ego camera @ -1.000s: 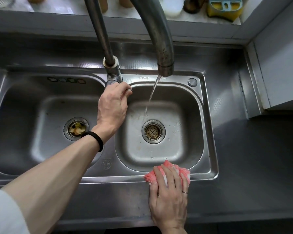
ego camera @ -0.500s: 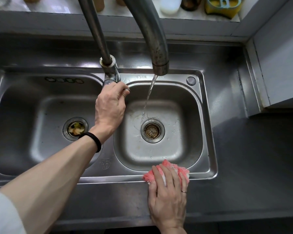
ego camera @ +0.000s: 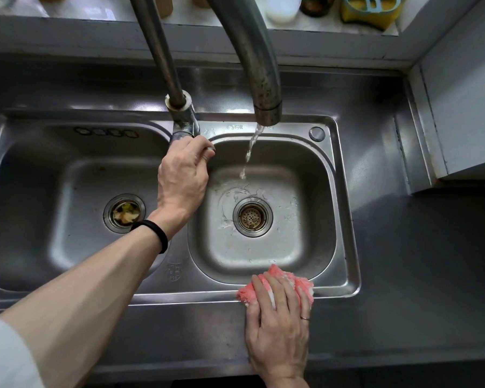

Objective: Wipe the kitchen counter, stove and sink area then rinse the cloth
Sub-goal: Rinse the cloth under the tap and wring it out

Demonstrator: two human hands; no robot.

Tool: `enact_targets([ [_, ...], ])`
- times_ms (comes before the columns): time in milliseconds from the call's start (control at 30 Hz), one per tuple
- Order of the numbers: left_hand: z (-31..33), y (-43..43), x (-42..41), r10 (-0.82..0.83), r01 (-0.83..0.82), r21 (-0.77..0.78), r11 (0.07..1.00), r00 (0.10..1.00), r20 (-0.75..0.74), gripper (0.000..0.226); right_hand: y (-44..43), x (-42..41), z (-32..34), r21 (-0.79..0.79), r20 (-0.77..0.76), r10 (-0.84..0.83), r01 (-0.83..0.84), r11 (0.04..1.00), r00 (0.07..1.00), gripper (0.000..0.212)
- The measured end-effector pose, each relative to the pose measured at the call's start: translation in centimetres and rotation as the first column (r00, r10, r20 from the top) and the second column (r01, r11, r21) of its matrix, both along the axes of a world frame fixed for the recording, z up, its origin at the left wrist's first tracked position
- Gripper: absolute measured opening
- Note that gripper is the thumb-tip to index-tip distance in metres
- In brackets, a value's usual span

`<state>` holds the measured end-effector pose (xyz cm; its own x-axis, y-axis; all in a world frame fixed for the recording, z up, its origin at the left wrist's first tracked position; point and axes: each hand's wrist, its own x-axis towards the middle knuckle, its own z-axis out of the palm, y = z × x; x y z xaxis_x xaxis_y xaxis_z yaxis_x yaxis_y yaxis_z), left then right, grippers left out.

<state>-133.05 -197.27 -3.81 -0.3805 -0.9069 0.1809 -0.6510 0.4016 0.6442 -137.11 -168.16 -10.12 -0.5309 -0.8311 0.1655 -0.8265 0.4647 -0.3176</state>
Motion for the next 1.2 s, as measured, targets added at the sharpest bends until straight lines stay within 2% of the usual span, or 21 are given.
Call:
enact_targets([
  [333, 0.1, 0.1, 0.0, 0.013, -0.014, 0.028, 1.0, 1.0, 0.023, 0.018, -0.1, -0.3, 0.6, -0.026, 0.102, 0.011, -0.009, 1.0, 0.995, 0.035],
  [400, 0.7, 0.0, 0.0, -0.007, 0.005, 0.062, 0.998, 1.0, 0.022, 0.017, -0.2, -0.5, 1.5, -0.071, 0.184, 0.0, 0.013, 0.997, 0.983, 0.031],
  [467, 1.4, -0.3, 0.2, -0.03, 0.03, 0.114, 0.993, 1.0, -0.002, 0.015, -0.5, -1.0, 2.4, -0.106, 0.338, -0.035, 0.075, 0.991, 0.941, 0.022],
  [567, 2.4, 0.1, 0.5, -0.028, 0.04, 0.108, 0.993, 0.993, -0.11, 0.022, -2.2, -1.8, 3.8, -0.078, 0.598, -0.109, 0.193, 0.978, 0.794, 0.019],
  [667, 2.8, 2.0, 1.1, 0.049, -0.059, -0.033, 0.998, 0.969, -0.241, 0.029, -5.5, -3.5, 4.6, 0.025, 0.854, -0.17, 0.287, 0.957, 0.492, 0.014],
  [700, 2.7, 2.8, 1.3, 0.057, -0.073, -0.047, 0.996, 0.96, -0.276, 0.03, -6.9, -4.1, 4.6, 0.035, 0.888, -0.169, 0.304, 0.952, 0.427, 0.011],
  [800, 1.6, 5.0, 2.1, 0.049, -0.058, -0.021, 0.998, 0.949, -0.311, 0.032, -11.1, -5.9, 4.2, -0.009, 0.861, -0.154, 0.317, 0.948, 0.485, 0.009],
  [900, -0.2, 6.1, 2.9, 0.074, -0.056, 0.069, 0.996, 0.953, -0.295, 0.036, -14.4, -6.9, 4.2, -0.001, 0.874, -0.163, 0.338, 0.941, 0.457, 0.006],
  [1067, -1.2, 6.6, 3.8, 0.094, -0.049, 0.178, 0.983, 0.964, -0.249, 0.042, -17.6, -8.3, 5.4, -0.021, 0.846, -0.146, 0.305, 0.952, 0.513, 0.017],
  [1200, -1.3, 6.6, 4.1, 0.091, -0.039, 0.221, 0.975, 0.969, -0.229, 0.044, -18.6, -9.7, 6.9, 0.036, 0.796, -0.198, 0.282, 0.959, 0.571, 0.026],
])
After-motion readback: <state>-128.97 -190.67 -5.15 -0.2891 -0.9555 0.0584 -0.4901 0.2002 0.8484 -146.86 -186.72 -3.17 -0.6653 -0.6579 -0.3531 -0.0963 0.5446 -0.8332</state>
